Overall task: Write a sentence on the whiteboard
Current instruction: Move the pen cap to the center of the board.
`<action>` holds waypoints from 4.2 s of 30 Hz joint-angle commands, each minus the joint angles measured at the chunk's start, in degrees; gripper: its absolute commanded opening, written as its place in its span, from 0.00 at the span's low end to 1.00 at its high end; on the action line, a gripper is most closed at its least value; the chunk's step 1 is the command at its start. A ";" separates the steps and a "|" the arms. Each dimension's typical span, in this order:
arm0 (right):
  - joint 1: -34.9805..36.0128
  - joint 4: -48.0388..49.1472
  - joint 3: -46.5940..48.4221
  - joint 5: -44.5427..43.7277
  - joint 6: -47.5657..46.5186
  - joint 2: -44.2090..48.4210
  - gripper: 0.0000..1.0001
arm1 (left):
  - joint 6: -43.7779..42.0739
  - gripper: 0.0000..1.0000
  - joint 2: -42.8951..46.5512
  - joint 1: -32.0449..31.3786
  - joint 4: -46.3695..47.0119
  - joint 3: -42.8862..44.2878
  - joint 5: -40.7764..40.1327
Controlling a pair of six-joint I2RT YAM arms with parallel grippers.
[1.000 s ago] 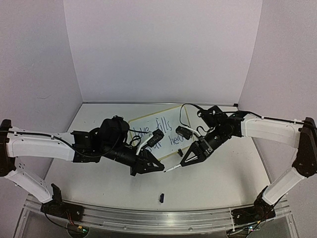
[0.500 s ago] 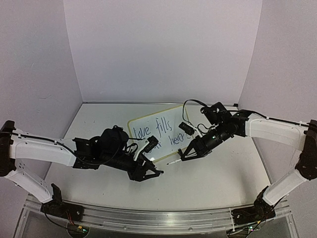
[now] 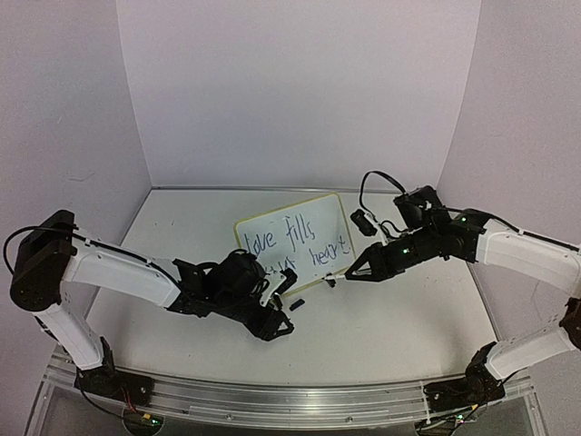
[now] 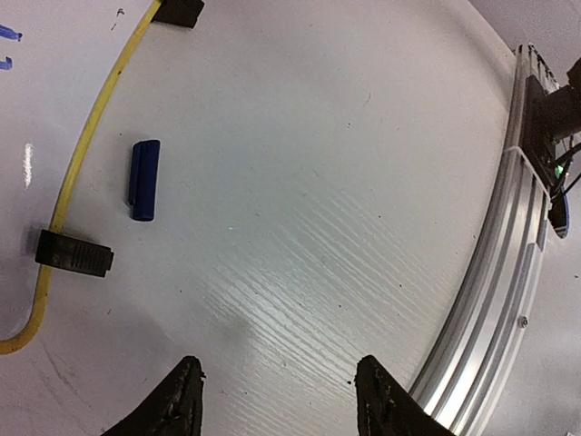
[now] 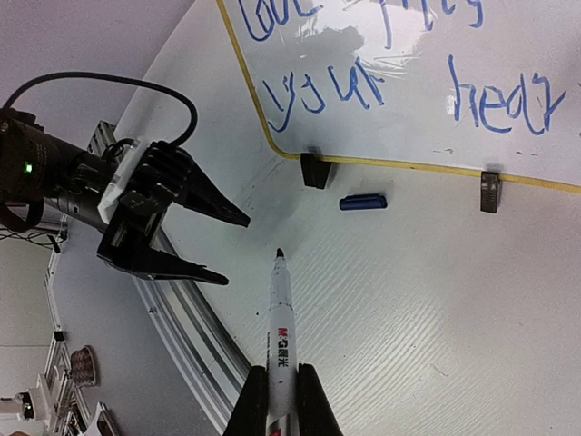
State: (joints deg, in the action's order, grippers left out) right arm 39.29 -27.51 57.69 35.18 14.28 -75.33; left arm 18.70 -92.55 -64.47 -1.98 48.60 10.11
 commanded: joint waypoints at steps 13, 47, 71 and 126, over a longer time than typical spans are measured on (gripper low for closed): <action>-0.18 4.90 -4.28 -5.21 3.50 6.78 0.00 | -0.96 0.58 -12.21 -0.13 -4.83 15.63 -11.42; -0.26 7.89 -6.85 -4.15 6.00 9.85 0.00 | -5.23 0.45 -22.54 1.01 -6.46 23.81 -19.62; -0.26 8.52 -8.55 -4.22 6.90 11.77 0.00 | 0.02 0.43 -25.69 2.24 -7.45 23.64 -14.75; -0.29 12.39 -12.00 -6.42 8.90 12.81 0.00 | 26.05 0.29 -1.01 -4.61 -14.45 -3.31 -22.99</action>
State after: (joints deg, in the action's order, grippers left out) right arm 39.13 -16.93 46.46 30.02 22.65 -63.83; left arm 43.00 -93.51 -69.17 -16.99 46.35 -13.10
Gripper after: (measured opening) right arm 0.069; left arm 0.255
